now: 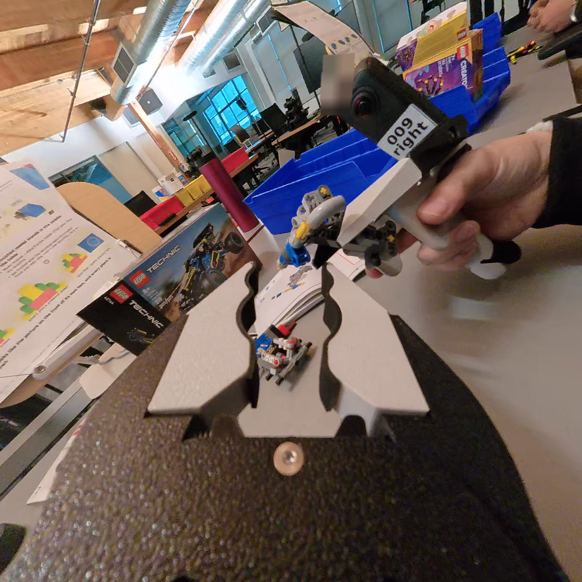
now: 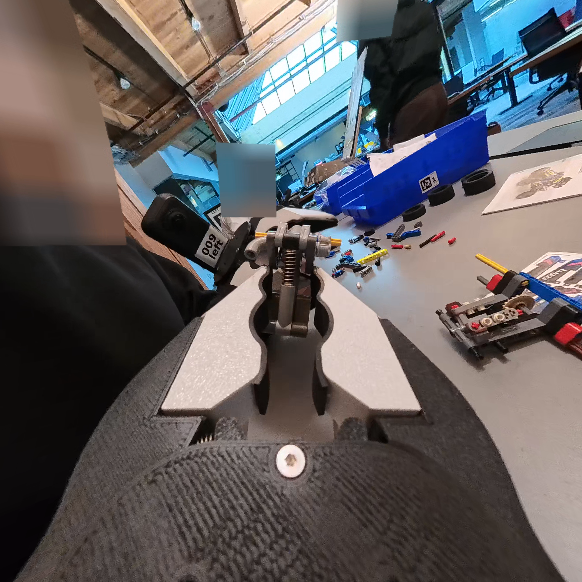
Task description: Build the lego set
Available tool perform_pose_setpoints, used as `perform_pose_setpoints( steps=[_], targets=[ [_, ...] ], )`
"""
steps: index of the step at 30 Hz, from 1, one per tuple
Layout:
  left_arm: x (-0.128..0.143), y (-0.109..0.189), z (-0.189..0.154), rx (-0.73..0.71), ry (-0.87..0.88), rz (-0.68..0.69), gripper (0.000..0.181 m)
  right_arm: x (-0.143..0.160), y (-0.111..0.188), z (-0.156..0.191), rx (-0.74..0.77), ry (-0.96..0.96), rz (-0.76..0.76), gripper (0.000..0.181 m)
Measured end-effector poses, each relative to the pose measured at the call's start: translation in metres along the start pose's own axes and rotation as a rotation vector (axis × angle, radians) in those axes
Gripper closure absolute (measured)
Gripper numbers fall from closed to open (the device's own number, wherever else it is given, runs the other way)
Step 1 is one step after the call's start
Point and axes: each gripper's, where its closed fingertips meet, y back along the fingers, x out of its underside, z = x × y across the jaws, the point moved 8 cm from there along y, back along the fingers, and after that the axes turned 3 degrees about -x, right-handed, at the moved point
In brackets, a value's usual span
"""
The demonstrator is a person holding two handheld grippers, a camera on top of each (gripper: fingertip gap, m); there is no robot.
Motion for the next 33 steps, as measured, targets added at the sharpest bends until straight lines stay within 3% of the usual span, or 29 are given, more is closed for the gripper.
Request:
perform_pose_setpoints(
  steps=[7,14,21,25,29,33],
  targets=[
    [-0.001,0.006,0.022,0.01,0.061,-0.008,0.146,-0.017,-0.007,-0.004,0.12,0.142,0.03,0.159],
    [-0.006,0.013,0.065,0.061,0.245,-0.033,0.145,-0.061,-0.026,-0.008,0.209,0.289,-0.102,0.159],
    [-0.024,0.054,0.096,-0.025,0.232,-0.085,0.15,-0.08,-0.071,0.007,-0.02,0.198,-0.272,0.16],
    [-0.048,0.072,0.097,-0.036,0.245,-0.154,0.155,-0.076,-0.102,0.016,-0.181,0.101,-0.318,0.159],
    [-0.055,0.083,0.103,-0.053,0.328,-0.141,0.156,-0.066,-0.121,0.028,-0.262,0.09,-0.311,0.16],
    [-0.062,0.092,0.103,0.048,0.426,-0.199,0.159,-0.065,-0.124,0.042,-0.298,0.144,-0.291,0.159]
  ],
)
